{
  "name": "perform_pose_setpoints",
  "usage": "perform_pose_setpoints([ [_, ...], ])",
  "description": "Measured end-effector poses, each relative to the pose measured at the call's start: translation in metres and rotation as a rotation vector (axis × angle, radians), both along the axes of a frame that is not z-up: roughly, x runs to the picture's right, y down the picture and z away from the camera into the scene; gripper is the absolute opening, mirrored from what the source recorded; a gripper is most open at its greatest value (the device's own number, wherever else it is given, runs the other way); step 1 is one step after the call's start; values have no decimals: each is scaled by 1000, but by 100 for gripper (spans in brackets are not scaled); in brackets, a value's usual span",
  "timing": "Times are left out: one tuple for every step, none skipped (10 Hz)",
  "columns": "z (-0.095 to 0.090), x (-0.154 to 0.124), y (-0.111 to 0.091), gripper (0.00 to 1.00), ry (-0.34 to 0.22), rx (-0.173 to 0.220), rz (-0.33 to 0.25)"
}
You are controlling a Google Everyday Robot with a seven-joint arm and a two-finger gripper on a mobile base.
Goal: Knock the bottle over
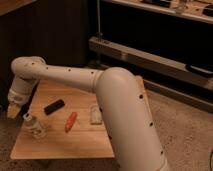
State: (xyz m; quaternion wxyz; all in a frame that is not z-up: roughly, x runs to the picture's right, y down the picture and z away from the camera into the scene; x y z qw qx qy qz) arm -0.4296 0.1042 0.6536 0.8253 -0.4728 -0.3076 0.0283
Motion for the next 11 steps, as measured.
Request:
perform_pose_setpoints([
  [0,3,-1,2,-18,16,-6],
  [1,7,-1,2,-32,29,-9],
  [2,9,-2,2,-29,30,-5],
  [1,11,-1,2,-15,22,4],
  [1,14,0,2,1,12,16],
  [1,17,-1,2,15,5,25],
  [2,18,-1,2,7,10,22],
  [2,18,0,2,-11,22,12],
  [2,19,0,2,-11,22,15],
  [2,22,0,2,2,15,25],
  [2,25,1,2,16,5,35],
])
